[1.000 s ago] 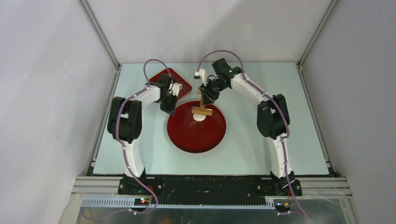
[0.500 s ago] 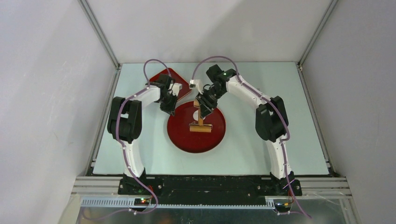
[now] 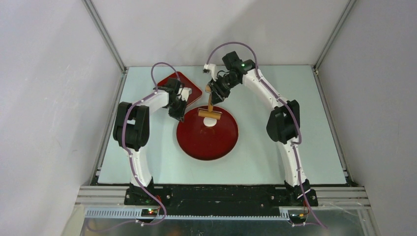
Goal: Roll out the dumpling wrappers from the dough
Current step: Flatten out the dough on the work surface.
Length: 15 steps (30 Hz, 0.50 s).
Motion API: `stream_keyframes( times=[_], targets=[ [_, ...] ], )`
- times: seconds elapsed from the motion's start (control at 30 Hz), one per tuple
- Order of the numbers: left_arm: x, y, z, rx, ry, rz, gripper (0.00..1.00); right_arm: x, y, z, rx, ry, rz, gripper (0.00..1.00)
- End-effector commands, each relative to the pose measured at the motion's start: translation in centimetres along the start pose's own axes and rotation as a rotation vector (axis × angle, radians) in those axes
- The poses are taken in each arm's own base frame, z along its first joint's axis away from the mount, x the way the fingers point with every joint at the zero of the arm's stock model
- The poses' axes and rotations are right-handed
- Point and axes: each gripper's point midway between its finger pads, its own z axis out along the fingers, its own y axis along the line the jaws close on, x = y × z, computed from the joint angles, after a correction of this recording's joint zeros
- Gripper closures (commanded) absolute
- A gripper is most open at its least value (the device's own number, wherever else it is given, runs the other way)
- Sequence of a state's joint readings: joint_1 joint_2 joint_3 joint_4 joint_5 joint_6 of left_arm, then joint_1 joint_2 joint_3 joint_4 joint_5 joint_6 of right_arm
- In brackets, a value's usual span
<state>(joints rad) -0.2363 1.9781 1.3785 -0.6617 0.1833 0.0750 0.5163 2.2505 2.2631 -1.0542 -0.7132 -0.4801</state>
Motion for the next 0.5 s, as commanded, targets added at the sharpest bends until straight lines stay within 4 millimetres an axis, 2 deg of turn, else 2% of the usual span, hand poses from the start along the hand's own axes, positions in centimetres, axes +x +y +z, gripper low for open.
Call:
stream_keyframes(
  times=[0.0, 0.1, 0.3, 0.4, 0.47],
  targets=[
    [-0.3, 1.1, 0.9, -0.056, 0.003, -0.021, 1.0, 2.8, -1.1, 2.9, -0.021, 0.083, 0.045, 1.0],
    [-0.3, 1.1, 0.9, -0.055, 0.003, -0.021, 1.0, 4.8, -1.7, 4.3, -0.031, 0.127, 0.058, 1.0],
    [-0.4, 1.1, 0.8, -0.056, 0.001, -0.022, 1.0, 7.2, -1.0, 5.3, -0.055, 0.19, 0.055, 1.0],
    [-0.4, 1.2, 0.8, -0.056, 0.001, -0.021, 1.0, 7.3, -0.4, 5.2, -0.069, 0.191, 0.047, 1.0],
    [-0.3, 1.1, 0.9, -0.055, 0.002, -0.022, 1.0, 6.3, 0.5, 4.3, -0.093, 0.164, 0.043, 1.0]
  ],
)
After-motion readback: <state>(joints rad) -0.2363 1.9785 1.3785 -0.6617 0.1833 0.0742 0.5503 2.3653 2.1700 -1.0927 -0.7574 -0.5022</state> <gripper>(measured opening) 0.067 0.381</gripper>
